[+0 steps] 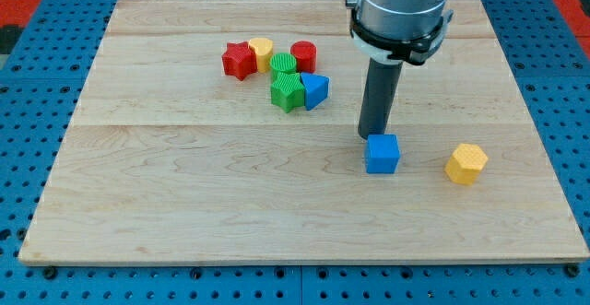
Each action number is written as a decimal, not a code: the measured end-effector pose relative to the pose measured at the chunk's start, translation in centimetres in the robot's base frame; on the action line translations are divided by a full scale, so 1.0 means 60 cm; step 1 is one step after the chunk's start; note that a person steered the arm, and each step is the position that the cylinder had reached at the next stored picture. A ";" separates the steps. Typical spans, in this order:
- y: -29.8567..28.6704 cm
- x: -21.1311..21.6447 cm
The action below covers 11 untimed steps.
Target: Push the triangle slightly downwards of the board
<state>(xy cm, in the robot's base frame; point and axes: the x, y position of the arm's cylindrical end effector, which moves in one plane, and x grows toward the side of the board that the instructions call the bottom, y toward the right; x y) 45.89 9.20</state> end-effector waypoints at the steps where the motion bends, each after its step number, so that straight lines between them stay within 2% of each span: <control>1: -0.022 0.019; 2: -0.021 0.020; 3: -0.058 -0.081; 4: -0.044 -0.183; 5: -0.139 -0.170; 6: -0.174 -0.075; 8: -0.171 -0.147; 9: -0.108 -0.158; 10: -0.105 -0.104; 11: -0.099 -0.082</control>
